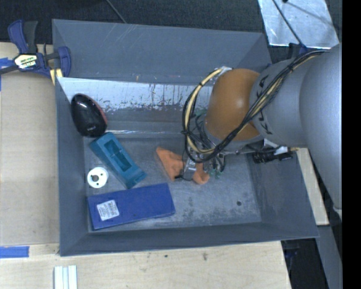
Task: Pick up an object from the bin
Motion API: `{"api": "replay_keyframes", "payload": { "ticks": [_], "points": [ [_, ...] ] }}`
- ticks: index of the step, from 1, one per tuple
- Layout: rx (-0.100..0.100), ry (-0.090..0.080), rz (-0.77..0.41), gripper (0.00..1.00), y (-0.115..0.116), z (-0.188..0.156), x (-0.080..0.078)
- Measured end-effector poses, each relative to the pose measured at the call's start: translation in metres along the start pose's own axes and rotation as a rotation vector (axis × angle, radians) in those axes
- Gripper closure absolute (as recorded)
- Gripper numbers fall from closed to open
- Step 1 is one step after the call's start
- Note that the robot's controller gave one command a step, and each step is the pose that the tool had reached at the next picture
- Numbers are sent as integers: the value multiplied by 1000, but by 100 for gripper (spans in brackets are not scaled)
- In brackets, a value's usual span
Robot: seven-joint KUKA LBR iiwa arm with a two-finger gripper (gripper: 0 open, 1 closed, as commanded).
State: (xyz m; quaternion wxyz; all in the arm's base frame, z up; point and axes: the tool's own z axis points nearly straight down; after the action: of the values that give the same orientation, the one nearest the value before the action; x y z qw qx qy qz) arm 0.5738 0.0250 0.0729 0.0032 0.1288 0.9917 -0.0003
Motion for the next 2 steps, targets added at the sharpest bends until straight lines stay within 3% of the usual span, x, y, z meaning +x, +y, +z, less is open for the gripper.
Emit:
{"api": "replay_keyframes", "payload": {
  "ticks": [2],
  "points": [
    [0, 1, 1, 100, 0, -3, 1]
  ]
}}
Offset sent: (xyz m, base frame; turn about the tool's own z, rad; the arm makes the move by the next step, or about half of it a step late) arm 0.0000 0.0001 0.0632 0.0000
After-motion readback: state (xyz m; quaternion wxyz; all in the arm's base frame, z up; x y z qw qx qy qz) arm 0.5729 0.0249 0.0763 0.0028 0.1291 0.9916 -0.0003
